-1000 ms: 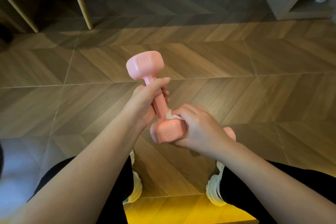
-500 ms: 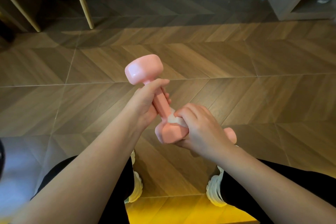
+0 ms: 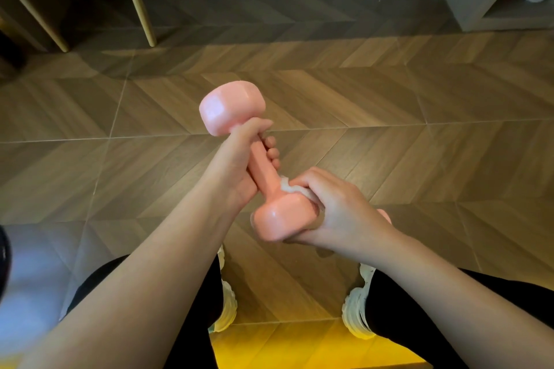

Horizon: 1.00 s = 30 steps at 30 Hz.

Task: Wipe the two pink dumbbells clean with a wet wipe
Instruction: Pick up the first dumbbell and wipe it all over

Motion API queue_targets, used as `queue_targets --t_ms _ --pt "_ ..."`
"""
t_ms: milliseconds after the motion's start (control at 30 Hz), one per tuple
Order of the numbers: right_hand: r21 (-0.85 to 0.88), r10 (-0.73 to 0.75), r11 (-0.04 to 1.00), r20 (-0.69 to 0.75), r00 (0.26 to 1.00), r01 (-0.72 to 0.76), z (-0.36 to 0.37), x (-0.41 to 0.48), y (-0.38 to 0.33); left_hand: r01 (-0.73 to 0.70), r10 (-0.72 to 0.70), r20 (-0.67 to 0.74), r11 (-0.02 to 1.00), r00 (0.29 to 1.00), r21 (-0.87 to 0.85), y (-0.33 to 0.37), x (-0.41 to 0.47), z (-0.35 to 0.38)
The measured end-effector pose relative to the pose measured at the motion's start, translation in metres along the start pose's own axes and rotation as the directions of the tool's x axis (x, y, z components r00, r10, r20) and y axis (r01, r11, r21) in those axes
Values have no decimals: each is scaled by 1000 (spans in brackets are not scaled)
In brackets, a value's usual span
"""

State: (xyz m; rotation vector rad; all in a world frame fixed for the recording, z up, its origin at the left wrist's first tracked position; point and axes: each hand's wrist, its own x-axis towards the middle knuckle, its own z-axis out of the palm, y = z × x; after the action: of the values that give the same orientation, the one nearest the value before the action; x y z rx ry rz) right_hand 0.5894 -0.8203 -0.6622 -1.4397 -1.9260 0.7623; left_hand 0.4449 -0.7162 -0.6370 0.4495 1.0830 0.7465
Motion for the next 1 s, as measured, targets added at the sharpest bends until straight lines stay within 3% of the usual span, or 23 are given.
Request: queue_targets --t_ms 133,233,333,533,667,733,900,1000 --pt "-262 -47 964 -8 999 43 4 -1 6 2 3 -67 997 998 76 -7 3 2" --pt "-331 -67 940 47 997 79 4 -1 9 31 -19 -111 994 994 109 -6 3 4" --pt "-333 -44 940 74 996 66 2 1 7 32 -18 -118 993 993 116 -2 3 6" --pt "-278 -79 959 -92 993 51 0 0 -1 -11 13 -69 1000 998 29 6 1 13" --pt "-174 -4 985 35 999 10 -1 3 -2 0 0 -36 1000 999 -9 7 0 12" --pt "-214 -4 977 77 997 20 -1 5 0 -4 4 -28 1000 1000 11 5 -1 12" --pt "-311 -95 949 -125 988 52 1 2 -1 -15 15 6 1000 1000 1 11 2 13" --pt "-225 -19 974 -20 1000 14 -1 6 -1 -7 7 -2 1000 1000 16 11 3 13"
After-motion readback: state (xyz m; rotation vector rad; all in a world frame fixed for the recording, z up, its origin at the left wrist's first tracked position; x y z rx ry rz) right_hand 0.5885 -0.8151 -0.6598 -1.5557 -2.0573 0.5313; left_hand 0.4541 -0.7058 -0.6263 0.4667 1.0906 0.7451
